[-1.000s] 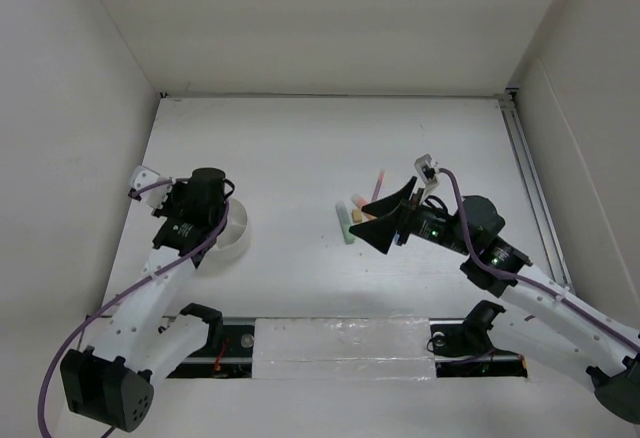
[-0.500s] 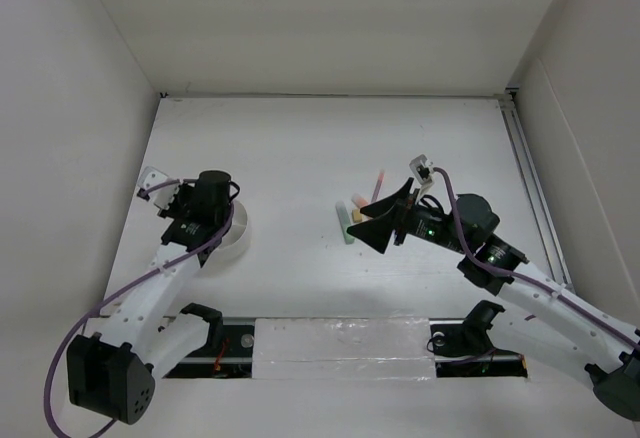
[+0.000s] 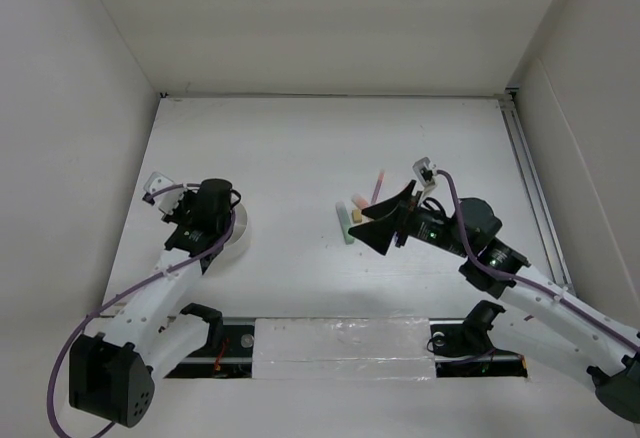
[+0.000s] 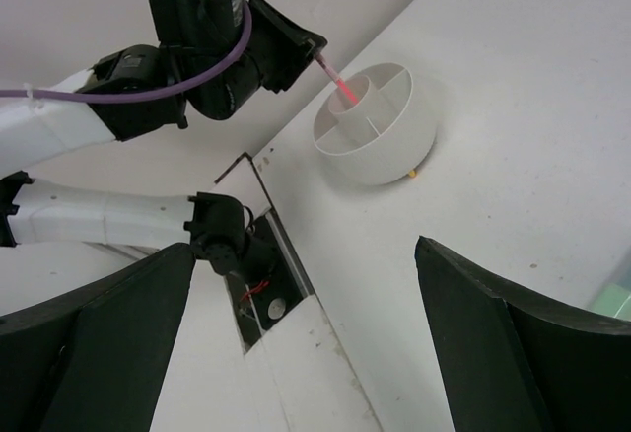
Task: Sort the stationery into containers
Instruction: Place the pen in the storage box.
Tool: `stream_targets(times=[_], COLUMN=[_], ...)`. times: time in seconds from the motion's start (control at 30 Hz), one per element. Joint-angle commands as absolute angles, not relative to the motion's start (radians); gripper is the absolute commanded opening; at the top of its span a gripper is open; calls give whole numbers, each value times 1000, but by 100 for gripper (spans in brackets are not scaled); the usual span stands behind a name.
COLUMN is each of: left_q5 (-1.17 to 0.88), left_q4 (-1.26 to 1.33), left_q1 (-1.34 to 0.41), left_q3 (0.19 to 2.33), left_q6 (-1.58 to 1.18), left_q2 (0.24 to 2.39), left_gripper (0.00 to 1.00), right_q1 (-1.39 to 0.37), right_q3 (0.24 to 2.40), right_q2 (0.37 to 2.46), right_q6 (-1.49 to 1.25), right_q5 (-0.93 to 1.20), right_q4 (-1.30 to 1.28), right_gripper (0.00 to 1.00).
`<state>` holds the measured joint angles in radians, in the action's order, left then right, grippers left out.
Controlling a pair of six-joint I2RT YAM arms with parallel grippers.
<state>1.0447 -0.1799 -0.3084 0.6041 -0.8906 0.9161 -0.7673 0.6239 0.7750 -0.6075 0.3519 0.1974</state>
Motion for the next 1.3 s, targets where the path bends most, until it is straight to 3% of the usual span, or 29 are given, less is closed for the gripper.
stream_targets(times=[0.0,0.17,0.37,0.57,0.77,0.9,0.93,1.03,1.1,1.27], left_q5=[1020,988,950,930,920,878,877,851,834,902], left_q4=[-121,-85,-52,-29,-29,-8,1,2,14,-55], left_q1=[-313,-313,-313,-313,-313,-313,-313,-313,-313,-366], left_q3=[584,566,534,523,523,512,512,502,491,505], left_q6=[-856,-821,-795,-779,-779,-747,-747,-747,-738,-796], left_q2=[890,855,822,811,811,784,784,732,692,652], left_gripper=[0,2,13,13,26,49,63,79,100,100], right_q1=[-776,-785,-795,-795,-795,-795,-795,-795,-795,-795], right_q3=[601,592,574,552,552,552,552,552,552,575], right_q2=[765,756,747,736,727,727,727,738,749,808], right_q6=[-618,-627,-637,-646,-646,-646,-646,-646,-646,-637], right_q5=[328,318,298,298,288,288,288,288,276,267], right_q4=[250,261,270,281,281,281,281,281,281,281], right_gripper=[100,100,100,100,100,100,100,100,100,100])
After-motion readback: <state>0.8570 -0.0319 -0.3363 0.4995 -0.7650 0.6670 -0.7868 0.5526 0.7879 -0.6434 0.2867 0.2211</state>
